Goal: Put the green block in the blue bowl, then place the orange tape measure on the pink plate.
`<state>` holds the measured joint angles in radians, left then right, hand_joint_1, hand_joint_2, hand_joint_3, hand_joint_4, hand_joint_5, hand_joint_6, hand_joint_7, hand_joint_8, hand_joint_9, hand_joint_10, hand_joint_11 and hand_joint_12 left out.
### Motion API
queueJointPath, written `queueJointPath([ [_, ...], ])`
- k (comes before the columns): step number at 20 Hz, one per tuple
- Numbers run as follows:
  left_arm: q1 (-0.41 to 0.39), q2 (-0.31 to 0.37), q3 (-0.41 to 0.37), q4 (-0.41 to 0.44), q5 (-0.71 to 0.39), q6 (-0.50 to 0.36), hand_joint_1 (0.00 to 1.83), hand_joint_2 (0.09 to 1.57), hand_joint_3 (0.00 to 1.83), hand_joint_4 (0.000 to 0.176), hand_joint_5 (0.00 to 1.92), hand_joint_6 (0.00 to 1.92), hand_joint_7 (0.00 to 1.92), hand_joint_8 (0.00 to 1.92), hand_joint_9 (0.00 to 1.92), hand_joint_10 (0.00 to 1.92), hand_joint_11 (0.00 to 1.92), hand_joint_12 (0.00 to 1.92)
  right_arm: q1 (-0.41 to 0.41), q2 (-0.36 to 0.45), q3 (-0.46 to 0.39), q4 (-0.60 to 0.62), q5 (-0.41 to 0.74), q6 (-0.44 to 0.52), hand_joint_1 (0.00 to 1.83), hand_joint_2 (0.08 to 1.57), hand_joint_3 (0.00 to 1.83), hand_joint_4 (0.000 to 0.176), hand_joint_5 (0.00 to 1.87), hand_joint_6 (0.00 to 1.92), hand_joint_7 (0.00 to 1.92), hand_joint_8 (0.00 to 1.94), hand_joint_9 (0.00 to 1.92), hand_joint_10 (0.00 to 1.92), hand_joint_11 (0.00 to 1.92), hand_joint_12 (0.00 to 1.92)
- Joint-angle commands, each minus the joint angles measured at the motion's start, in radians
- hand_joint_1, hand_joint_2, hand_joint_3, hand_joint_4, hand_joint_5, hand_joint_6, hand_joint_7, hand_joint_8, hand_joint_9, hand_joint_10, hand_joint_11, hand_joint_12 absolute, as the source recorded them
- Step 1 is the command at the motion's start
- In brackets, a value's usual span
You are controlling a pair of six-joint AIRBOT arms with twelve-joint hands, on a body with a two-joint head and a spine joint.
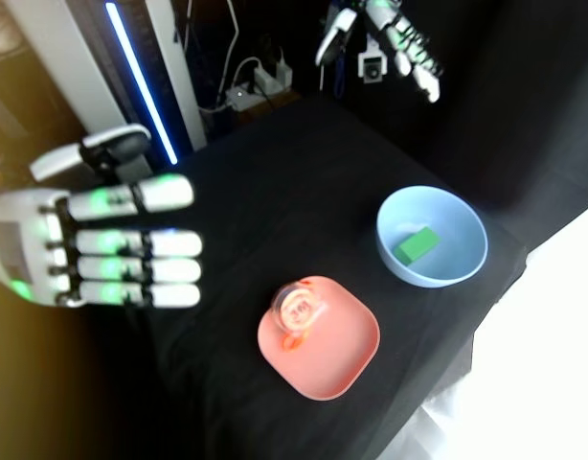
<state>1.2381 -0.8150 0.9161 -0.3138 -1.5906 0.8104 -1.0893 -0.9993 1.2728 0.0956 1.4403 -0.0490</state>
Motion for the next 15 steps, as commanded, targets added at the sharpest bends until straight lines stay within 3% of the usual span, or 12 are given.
queueJointPath([
  [1, -0.008, -0.001, 0.003, 0.005, -0.129, -0.007, 0.29, 1.01, 0.01, 0.126, 0.0, 0.0, 0.06, 0.0, 0.09, 0.0, 0.0, 0.43, 0.009, 0.005, 0.001, 0.04, 0.136, 0.009, 0.66, 0.78, 0.0, 0.176, 0.0, 0.0, 0.07, 0.02, 0.04, 0.01, 0.0, 0.0],
  [2, -0.008, -0.002, 0.001, 0.006, -0.138, -0.007, 0.3, 1.03, 0.01, 0.105, 0.0, 0.0, 0.02, 0.0, 0.06, 0.0, 0.0, 0.34, 0.009, 0.004, 0.0, 0.046, 0.156, 0.009, 0.61, 0.84, 0.01, 0.145, 0.02, 0.01, 0.06, 0.01, 0.03, 0.01, 0.01, 0.01],
  [3, -0.011, -0.004, 0.001, 0.007, -0.139, -0.007, 0.32, 1.04, 0.0, 0.083, 0.0, 0.0, 0.06, 0.01, 0.09, 0.01, 0.0, 0.36, 0.009, 0.0, 0.0, 0.046, 0.167, 0.009, 0.6, 0.9, 0.01, 0.139, 0.0, 0.0, 0.05, 0.0, 0.01, 0.0, 0.0, 0.0],
  [4, -0.025, -0.008, 0.002, 0.008, -0.141, -0.008, 0.13, 1.18, 0.0, 0.037, 0.0, 0.0, 0.11, 0.0, 0.18, 0.01, 0.03, 0.45, 0.009, -0.003, 0.0, 0.046, 0.181, 0.009, 0.51, 0.99, 0.01, 0.158, 0.0, 0.0, 0.02, 0.0, 0.05, 0.01, 0.04, 0.02],
  [7, -0.06, -0.018, 0.007, 0.033, -0.142, -0.009, 0.15, 1.22, 0.0, 0.03, 0.0, 0.0, 0.1, 0.0, 0.16, 0.0, 0.0, 0.37, 0.009, -0.003, -0.004, 0.05, 0.193, 0.009, 0.52, 1.11, 0.01, 0.175, 0.0, 0.0, 0.03, 0.0, 0.05, 0.0, 0.03, 0.02],
  [8, -0.09, -0.023, 0.011, 0.057, -0.142, -0.012, 0.18, 1.22, 0.0, 0.01, 0.0, 0.0, 0.12, 0.01, 0.17, 0.0, 0.01, 0.37, 0.009, -0.003, -0.009, 0.05, 0.215, 0.009, 0.45, 1.14, 0.02, 0.122, 0.02, 0.01, 0.08, 0.02, 0.08, 0.01, 0.05, 0.03],
  [9, -0.119, -0.029, 0.016, 0.071, -0.142, -0.013, 0.13, 1.24, 0.01, 0.006, 0.0, 0.0, 0.1, 0.0, 0.14, 0.0, 0.0, 0.34, 0.009, -0.003, -0.018, 0.05, 0.255, 0.009, 0.49, 1.18, 0.02, 0.106, 0.0, 0.0, 0.05, 0.0, 0.04, 0.0, 0.01, 0.0],
  [10, -0.147, -0.033, 0.022, 0.086, -0.142, -0.01, 0.08, 1.29, 0.01, 0.007, 0.0, 0.0, 0.09, 0.0, 0.12, 0.0, 0.0, 0.27, 0.009, 0.005, -0.03, 0.05, 0.297, 0.009, 0.18, 1.23, 0.01, 0.121, 0.0, 0.0, 0.01, 0.0, 0.01, 0.0, 0.0, 0.0],
  [11, -0.172, -0.033, 0.024, 0.104, -0.142, -0.003, 0.18, 1.25, 0.0, 0.044, 0.0, 0.0, 0.05, 0.0, 0.04, 0.0, 0.0, 0.09, 0.009, 0.016, -0.039, 0.05, 0.322, 0.009, 0.04, 1.24, 0.01, 0.139, 0.0, 0.0, 0.0, 0.0, 0.0, 0.0, 0.0, 0.0],
  [13, -0.207, -0.027, 0.023, 0.137, -0.142, 0.017, 0.27, 1.16, 0.0, 0.045, 0.0, 0.0, 0.02, 0.0, 0.02, 0.01, 0.01, 0.01, 0.01, 0.04, -0.062, 0.037, 0.323, 0.002, 0.15, 1.18, 0.0, 0.089, 0.0, 0.0, 0.0, 0.0, 0.0, 0.0, 0.0, 0.0],
  [14, -0.214, -0.021, 0.02, 0.146, -0.142, 0.032, 0.3, 1.17, 0.0, 0.069, 0.0, 0.0, 0.02, 0.0, 0.05, 0.02, 0.07, 0.03, 0.01, 0.043, -0.065, 0.028, 0.323, -0.008, 0.32, 1.15, 0.0, 0.089, 0.07, 0.01, 0.03, 0.0, 0.05, 0.01, 0.05, 0.03],
  [15, -0.217, -0.014, 0.019, 0.149, -0.142, 0.045, 0.34, 1.13, 0.0, 0.102, 0.0, 0.0, 0.0, 0.0, 0.1, 0.01, 0.12, 0.07, 0.01, 0.048, -0.068, 0.021, 0.323, -0.02, 0.36, 1.09, 0.0, 0.061, 0.01, 0.0, 0.01, 0.0, 0.08, 0.01, 0.09, 0.06],
])
